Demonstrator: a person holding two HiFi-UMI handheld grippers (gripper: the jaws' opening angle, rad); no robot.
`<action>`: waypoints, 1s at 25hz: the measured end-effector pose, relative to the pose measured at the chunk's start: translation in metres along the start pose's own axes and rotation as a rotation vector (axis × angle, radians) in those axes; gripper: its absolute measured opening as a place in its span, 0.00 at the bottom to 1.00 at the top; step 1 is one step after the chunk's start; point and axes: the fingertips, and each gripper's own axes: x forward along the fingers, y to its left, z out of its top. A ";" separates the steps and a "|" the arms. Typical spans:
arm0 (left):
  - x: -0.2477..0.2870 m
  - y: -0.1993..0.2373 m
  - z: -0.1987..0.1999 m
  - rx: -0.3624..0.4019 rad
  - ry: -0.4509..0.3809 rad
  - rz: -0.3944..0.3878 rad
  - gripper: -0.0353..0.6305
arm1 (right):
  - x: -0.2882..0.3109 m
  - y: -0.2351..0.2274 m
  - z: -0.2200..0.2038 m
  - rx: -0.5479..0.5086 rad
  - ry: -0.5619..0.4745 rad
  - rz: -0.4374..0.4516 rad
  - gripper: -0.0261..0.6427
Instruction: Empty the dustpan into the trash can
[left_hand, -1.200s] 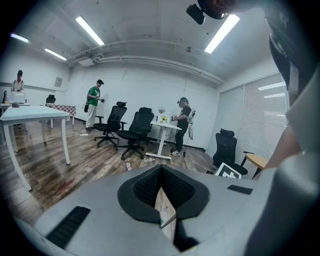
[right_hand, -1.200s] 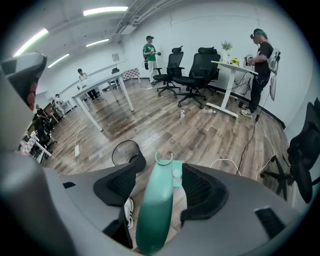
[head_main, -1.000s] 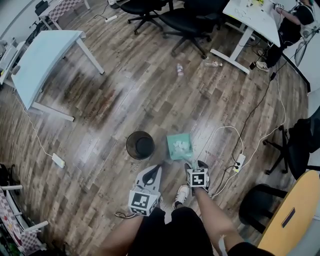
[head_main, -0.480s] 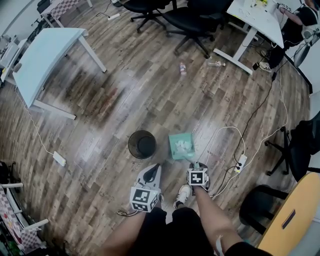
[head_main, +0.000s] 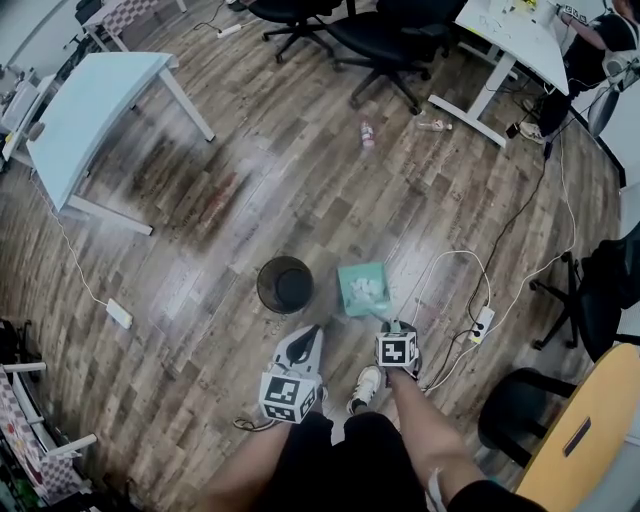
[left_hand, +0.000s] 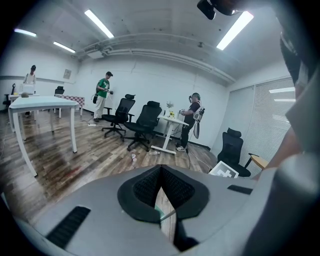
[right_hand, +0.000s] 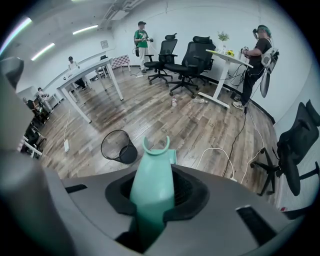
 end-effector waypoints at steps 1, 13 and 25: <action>-0.001 0.000 -0.002 -0.005 0.003 0.001 0.07 | -0.001 0.000 -0.001 0.002 0.001 0.001 0.19; -0.032 0.017 -0.027 -0.092 0.027 0.092 0.07 | -0.044 -0.007 -0.014 -0.018 -0.098 0.003 0.19; -0.072 0.015 -0.022 -0.184 -0.034 0.186 0.07 | -0.129 -0.005 0.006 -0.146 -0.249 0.053 0.19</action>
